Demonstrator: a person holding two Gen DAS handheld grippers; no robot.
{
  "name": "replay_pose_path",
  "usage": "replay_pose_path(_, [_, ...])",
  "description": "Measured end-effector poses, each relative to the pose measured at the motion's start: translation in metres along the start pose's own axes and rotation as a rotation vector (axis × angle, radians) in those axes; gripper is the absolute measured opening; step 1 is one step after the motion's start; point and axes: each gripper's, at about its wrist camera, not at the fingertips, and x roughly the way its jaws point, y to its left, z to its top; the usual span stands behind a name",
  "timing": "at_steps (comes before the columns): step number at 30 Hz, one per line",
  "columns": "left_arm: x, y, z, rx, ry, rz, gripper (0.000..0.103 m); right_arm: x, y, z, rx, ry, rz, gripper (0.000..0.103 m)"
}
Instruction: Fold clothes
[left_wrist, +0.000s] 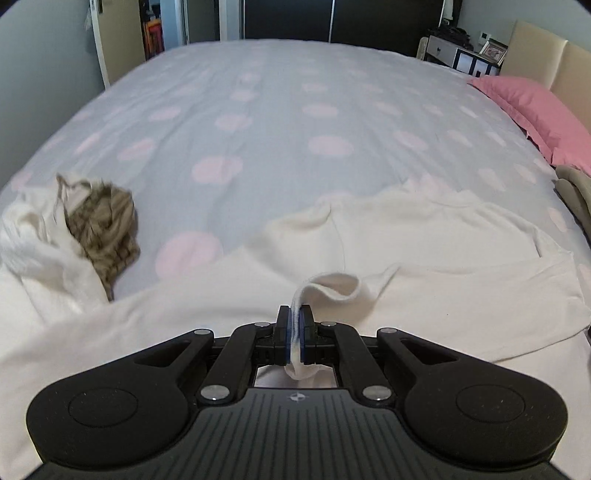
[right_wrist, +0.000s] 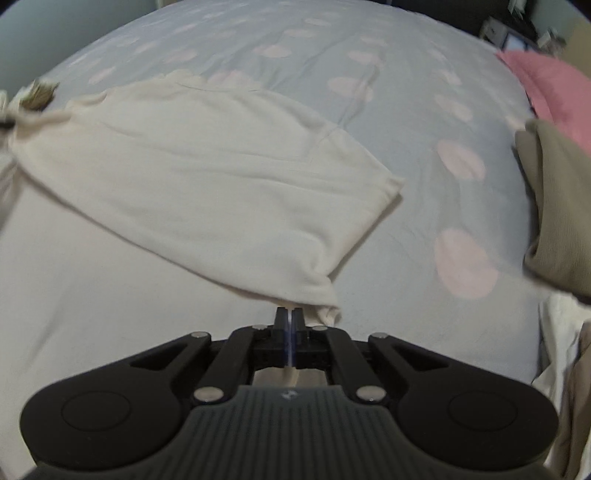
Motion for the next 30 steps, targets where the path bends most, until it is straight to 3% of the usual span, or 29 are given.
replay_pose_path(2, [0.000,0.000,0.001,0.003,-0.007,-0.006,0.002,-0.011,-0.008,0.004,0.051,-0.024,0.011,0.007])
replay_pose_path(6, [0.000,-0.001,0.007,0.001,-0.017,-0.014,0.002,-0.028,-0.030,0.020,0.168,-0.117,-0.021,0.033])
replay_pose_path(12, [0.005,-0.001,0.009,-0.010,-0.017,-0.011,0.002,-0.008,-0.066,0.036,0.408,-0.173,-0.014,0.033])
replay_pose_path(16, [0.006,0.001,0.007,-0.015,-0.010,-0.014,0.002,0.011,-0.082,0.046,0.527,-0.179,0.020,0.042])
replay_pose_path(20, [0.010,0.005,0.004,-0.023,0.003,-0.021,0.002,0.037,-0.092,0.054,0.629,-0.163,0.059,0.045])
replay_pose_path(22, [0.014,0.006,0.003,-0.022,0.010,-0.021,0.002,0.048,-0.095,0.055,0.658,-0.151,0.070,0.042])
replay_pose_path(23, [0.015,0.007,0.003,-0.024,0.012,-0.020,0.002,0.051,-0.096,0.055,0.671,-0.150,0.075,0.035])
replay_pose_path(24, [0.015,0.008,0.003,-0.029,0.001,-0.017,0.002,0.054,-0.097,0.054,0.685,-0.149,0.080,0.003])
replay_pose_path(27, [0.013,0.012,0.007,-0.055,-0.039,-0.013,0.002,0.046,-0.096,0.060,0.671,-0.204,0.016,0.005])
replay_pose_path(30, [0.027,0.009,0.006,-0.027,0.034,0.011,0.002,0.047,-0.096,0.064,0.659,-0.209,-0.009,0.005])
